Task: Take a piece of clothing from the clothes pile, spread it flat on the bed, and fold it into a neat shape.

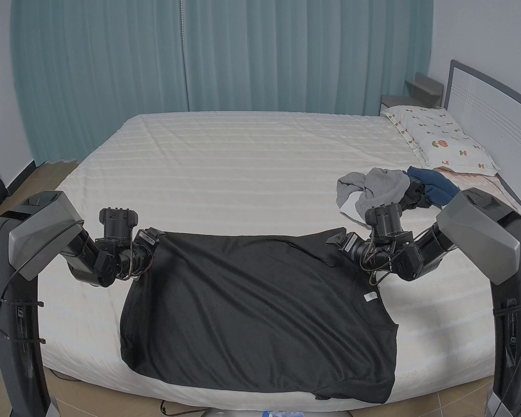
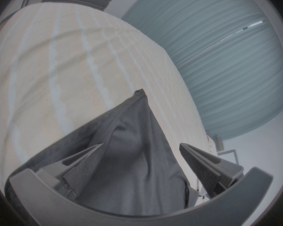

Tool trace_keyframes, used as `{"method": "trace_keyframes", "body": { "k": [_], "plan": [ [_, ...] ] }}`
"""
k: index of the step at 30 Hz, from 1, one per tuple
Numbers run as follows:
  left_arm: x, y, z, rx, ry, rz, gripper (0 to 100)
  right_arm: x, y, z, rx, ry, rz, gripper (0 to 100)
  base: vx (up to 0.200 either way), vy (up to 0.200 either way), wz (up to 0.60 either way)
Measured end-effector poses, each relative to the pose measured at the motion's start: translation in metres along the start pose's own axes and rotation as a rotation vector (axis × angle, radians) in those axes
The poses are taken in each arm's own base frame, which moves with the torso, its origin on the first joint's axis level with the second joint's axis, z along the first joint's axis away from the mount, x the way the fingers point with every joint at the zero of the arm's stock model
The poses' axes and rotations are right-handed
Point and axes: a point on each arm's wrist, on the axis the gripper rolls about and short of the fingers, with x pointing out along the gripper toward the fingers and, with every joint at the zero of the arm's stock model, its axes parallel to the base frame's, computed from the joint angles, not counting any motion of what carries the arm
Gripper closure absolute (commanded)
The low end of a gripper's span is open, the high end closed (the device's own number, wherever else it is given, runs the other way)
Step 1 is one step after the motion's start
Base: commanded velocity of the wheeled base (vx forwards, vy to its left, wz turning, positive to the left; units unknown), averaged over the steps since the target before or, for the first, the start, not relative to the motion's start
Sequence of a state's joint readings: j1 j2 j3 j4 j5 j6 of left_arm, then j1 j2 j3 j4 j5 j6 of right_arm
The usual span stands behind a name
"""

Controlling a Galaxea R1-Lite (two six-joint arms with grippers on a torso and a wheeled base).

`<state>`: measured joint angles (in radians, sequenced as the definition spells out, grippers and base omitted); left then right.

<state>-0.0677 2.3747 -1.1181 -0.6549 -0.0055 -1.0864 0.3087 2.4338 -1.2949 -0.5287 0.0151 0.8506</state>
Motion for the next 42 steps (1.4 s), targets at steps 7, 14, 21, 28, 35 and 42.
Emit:
{"method": "trace_keyframes", "body": {
  "k": [7,14,21,28,35,42],
  "plan": [
    [-0.017,0.007,0.000,-0.039,0.025,-0.013,0,0.025,0.005,0.002,-0.074,0.013,-0.031,100,0.000,0.000,0.00],
    [-0.023,0.012,0.000,-0.043,0.027,0.001,0,0.042,0.011,0.012,-0.102,-0.014,-0.024,100,0.000,0.000,0.00],
    [-0.023,0.014,0.000,-0.042,0.025,0.008,0,0.047,0.031,0.047,-0.090,-0.129,0.050,100,0.000,0.000,0.00],
    [-0.023,0.014,0.000,-0.042,0.023,0.011,0,0.063,0.032,0.075,-0.078,-0.313,0.095,100,0.000,0.000,0.00],
    [-0.023,0.014,0.000,-0.040,0.022,0.012,0,0.090,0.006,0.064,-0.116,-0.356,0.087,0,0.000,0.000,0.00],
    [-0.023,0.014,0.000,-0.040,0.022,0.013,0,0.102,-0.014,0.056,-0.148,-0.329,0.032,0,0.000,0.000,0.00]
  ]
}}
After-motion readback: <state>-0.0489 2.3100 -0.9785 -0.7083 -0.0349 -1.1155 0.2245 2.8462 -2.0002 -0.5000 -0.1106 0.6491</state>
